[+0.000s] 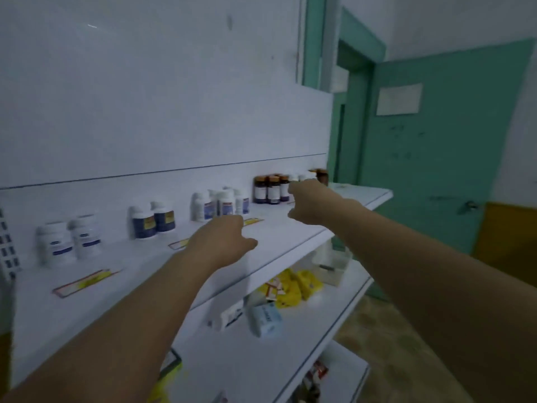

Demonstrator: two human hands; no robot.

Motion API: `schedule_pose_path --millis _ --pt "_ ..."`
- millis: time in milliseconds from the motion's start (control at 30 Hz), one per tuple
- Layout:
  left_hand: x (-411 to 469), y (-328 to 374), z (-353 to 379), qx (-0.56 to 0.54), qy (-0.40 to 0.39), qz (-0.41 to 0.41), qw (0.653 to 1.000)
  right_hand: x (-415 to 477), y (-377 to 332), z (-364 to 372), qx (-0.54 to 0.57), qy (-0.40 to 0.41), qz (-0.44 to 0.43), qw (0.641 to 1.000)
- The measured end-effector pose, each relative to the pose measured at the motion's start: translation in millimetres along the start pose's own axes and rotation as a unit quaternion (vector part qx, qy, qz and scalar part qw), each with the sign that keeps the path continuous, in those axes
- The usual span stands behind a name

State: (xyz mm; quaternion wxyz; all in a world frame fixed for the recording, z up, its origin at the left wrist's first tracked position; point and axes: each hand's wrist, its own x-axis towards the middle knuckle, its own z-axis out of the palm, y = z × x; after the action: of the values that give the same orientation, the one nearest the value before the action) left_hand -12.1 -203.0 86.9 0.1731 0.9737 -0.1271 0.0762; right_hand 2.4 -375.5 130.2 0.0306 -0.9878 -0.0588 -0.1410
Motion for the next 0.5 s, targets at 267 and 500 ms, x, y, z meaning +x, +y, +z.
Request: schedule_pose_path --millis 267,500 --pt "81 157 70 -0.002 -0.018 0.052 0.998 -4 177 -5 -0.006 -0.009 0.076 0.997" --pt "155 185 94 0.023 -0.006 0.039 0.999 59 233 15 0.007 -0.012 0.065 0.998"
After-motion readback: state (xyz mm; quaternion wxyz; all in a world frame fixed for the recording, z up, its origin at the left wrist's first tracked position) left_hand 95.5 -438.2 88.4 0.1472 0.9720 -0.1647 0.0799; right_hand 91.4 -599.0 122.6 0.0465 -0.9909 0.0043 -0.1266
